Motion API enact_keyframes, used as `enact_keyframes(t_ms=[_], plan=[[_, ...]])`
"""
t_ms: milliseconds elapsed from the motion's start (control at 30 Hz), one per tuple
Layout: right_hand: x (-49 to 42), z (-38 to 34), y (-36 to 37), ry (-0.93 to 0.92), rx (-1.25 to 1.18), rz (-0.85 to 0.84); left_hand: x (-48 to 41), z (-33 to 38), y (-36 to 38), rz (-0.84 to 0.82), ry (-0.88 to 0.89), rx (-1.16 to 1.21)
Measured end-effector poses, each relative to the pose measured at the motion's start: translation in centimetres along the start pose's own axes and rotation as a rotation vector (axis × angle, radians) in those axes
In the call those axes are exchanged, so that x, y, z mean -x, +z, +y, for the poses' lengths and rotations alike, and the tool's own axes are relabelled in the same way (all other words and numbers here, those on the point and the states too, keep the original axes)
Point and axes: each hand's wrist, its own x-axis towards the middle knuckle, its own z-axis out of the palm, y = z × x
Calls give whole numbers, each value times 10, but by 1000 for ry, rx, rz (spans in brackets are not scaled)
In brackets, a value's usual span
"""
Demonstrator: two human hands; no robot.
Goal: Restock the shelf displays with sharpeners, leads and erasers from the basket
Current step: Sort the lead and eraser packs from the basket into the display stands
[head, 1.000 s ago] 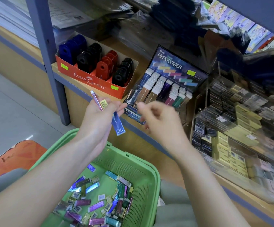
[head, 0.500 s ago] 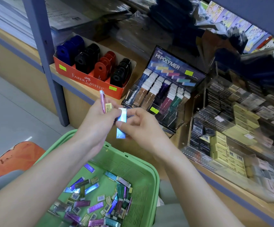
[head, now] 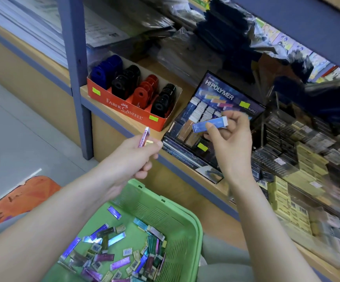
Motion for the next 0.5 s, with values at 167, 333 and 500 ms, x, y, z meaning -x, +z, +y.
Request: enact_keyframes(t_ms=[167, 333, 500], plan=[[-18, -3, 13, -90, 5, 108, 4, 9, -8, 25, -8, 215], [-53, -6, 24, -217, 314, 94, 5, 12, -17, 12, 56, 100], [-78, -3, 34, -247, 542, -75, 7, 14, -26, -21, 114, 100]])
